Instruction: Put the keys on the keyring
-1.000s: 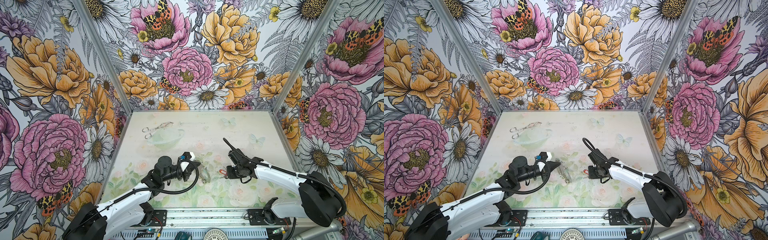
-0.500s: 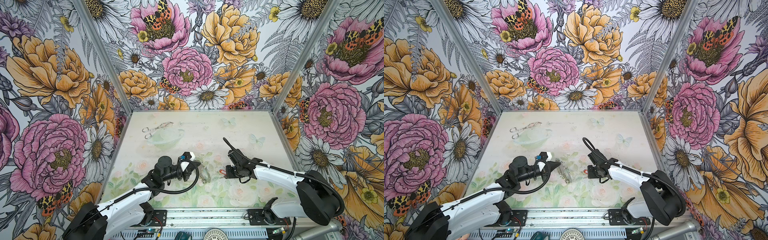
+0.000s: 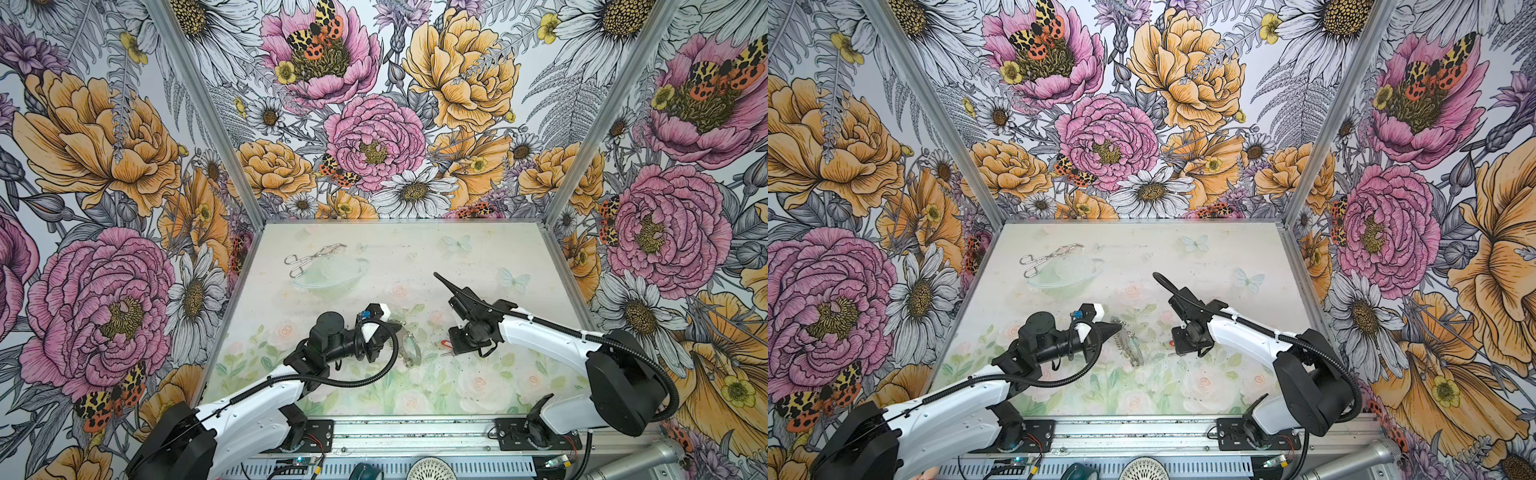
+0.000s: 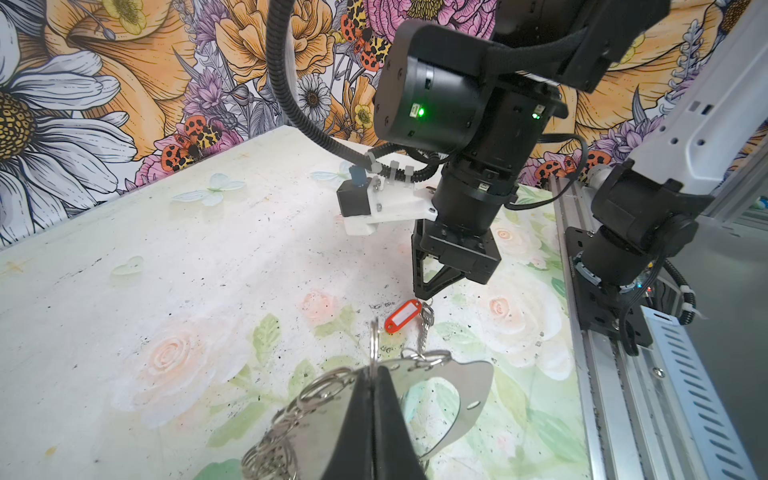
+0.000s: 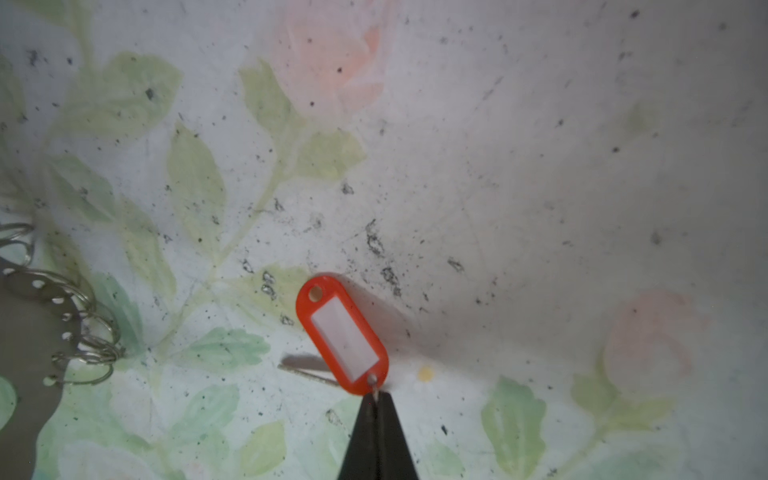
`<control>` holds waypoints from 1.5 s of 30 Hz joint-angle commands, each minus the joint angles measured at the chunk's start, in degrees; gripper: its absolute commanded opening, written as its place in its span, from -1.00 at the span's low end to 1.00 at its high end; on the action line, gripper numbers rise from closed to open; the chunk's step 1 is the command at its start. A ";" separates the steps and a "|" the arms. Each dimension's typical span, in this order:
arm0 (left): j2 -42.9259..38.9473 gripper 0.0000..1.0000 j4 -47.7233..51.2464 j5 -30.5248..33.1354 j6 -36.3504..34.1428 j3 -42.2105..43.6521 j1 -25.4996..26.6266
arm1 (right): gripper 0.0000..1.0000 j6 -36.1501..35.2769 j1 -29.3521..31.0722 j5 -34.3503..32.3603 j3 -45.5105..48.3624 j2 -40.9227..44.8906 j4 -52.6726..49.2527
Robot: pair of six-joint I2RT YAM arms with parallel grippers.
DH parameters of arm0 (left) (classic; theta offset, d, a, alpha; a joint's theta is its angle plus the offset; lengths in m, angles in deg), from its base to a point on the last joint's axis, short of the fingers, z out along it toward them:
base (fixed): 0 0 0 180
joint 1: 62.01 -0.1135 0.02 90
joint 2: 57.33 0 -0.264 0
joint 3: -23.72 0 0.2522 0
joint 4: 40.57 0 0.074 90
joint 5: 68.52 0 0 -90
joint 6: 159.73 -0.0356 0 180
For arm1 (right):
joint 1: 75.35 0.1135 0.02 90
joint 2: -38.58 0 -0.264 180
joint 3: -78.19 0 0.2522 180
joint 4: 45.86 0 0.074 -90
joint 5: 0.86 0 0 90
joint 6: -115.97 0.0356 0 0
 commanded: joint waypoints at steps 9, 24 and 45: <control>0.14 -1.00 -1.62 0.42 -0.04 0.48 -0.55 | -1.00 -6.55 3.03 -4.60 -8.40 -8.63 -10.32; -0.08 -1.00 -1.67 0.55 -0.13 0.57 -0.56 | -0.92 -9.73 3.21 -7.50 -14.13 -15.02 -12.83; 0.02 -1.00 -1.81 0.42 -0.27 0.57 -0.55 | -0.59 2.57 2.01 -6.96 5.74 10.10 6.56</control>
